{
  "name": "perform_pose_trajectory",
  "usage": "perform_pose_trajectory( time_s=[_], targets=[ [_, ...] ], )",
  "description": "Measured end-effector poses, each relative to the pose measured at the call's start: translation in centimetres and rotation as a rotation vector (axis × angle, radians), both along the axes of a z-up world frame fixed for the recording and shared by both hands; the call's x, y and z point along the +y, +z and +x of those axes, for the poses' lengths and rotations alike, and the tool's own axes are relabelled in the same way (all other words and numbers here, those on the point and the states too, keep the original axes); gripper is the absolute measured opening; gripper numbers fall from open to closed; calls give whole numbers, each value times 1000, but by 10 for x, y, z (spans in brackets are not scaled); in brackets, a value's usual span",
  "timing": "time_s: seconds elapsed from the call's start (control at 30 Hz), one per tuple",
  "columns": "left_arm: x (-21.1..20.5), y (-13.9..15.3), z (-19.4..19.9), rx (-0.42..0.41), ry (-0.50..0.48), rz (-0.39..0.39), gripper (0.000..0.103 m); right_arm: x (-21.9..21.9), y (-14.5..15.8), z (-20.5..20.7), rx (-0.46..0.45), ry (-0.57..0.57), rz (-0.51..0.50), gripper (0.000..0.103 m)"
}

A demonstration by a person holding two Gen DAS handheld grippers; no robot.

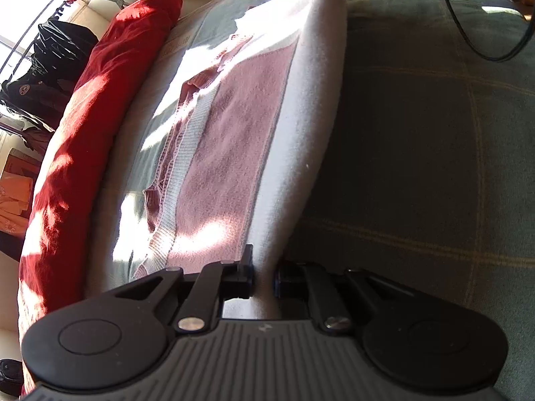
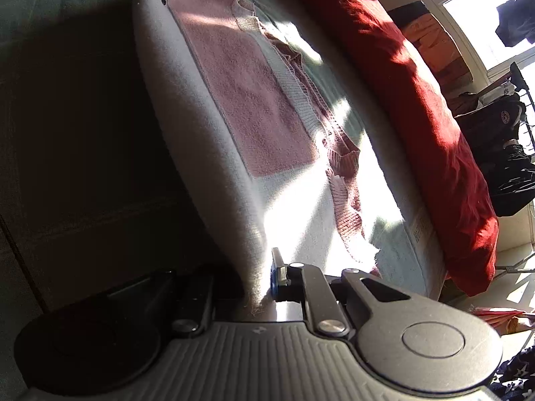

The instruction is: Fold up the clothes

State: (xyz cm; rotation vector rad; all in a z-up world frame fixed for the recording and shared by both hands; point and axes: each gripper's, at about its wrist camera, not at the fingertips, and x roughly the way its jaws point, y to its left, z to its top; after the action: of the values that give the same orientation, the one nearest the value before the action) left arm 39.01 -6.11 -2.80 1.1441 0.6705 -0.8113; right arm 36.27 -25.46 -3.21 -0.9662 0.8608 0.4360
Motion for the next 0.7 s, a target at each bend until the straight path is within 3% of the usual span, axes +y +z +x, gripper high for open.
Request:
perform_pose_trajectory(
  time_s=[0.3, 0.47, 0.6, 0.7],
  targets=[
    [11, 0, -16, 80, -8, 3, 8, 8, 8, -12, 63, -14, 36, 14],
    [14, -7, -26, 71, -37, 24, 9, 15, 7, -26, 102, 1, 25, 14],
    [13, -24, -34, -15, -110, 80, 29, 19, 2, -28, 73, 5, -9, 19],
    [19, -41, -46, -168, -201, 111, 59, 22, -9, -28, 49, 7, -39, 33]
  ],
)
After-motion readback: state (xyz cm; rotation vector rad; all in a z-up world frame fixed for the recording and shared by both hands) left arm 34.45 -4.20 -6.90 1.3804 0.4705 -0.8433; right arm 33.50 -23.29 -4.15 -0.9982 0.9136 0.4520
